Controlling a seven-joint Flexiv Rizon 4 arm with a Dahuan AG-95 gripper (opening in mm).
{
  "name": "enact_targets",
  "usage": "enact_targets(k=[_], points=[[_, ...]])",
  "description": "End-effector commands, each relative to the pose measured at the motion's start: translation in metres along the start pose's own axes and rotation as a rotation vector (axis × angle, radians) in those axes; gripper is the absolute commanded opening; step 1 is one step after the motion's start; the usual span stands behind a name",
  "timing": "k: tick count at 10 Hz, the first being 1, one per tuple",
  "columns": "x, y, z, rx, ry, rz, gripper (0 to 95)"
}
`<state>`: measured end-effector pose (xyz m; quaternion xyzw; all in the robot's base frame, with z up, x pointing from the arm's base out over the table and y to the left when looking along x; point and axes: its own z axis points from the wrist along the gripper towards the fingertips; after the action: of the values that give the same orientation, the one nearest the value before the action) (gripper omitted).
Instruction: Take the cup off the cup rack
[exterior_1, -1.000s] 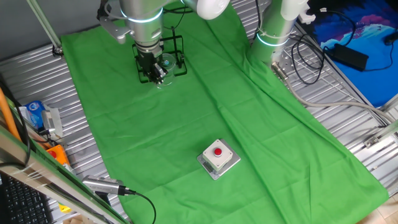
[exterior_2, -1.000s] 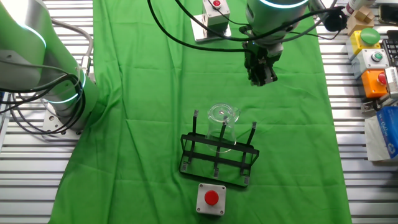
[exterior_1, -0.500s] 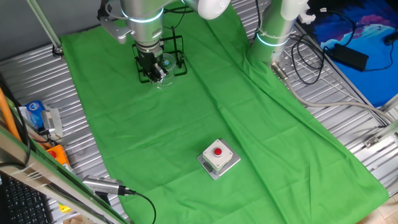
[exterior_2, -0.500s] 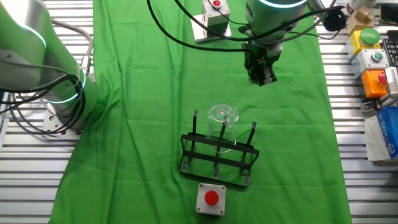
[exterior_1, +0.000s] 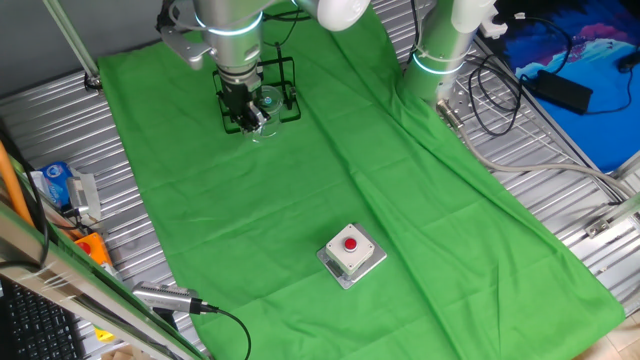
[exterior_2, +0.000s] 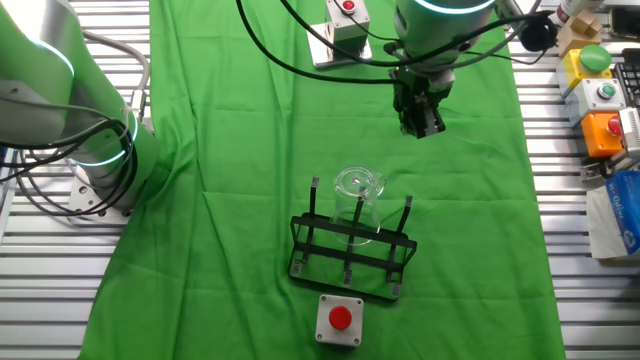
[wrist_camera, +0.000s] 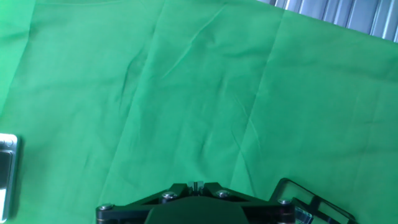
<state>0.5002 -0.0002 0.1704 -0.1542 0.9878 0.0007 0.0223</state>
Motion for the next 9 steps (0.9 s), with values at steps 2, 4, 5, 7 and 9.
enact_targets(k=[2, 4, 5, 7, 9], points=[[-0.003, -0.002, 0.001, -0.003, 0.005, -0.036, 0.0], [-0.014, -0.014, 0.008, -0.01, 0.006, -0.083, 0.0], [-0.02, -0.019, 0.012, -0.014, 0.005, -0.091, 0.0], [-0.035, -0.029, 0.021, -0.022, 0.023, -0.107, 0.0], [-0.047, -0.041, 0.032, -0.037, 0.051, -0.137, 0.0]])
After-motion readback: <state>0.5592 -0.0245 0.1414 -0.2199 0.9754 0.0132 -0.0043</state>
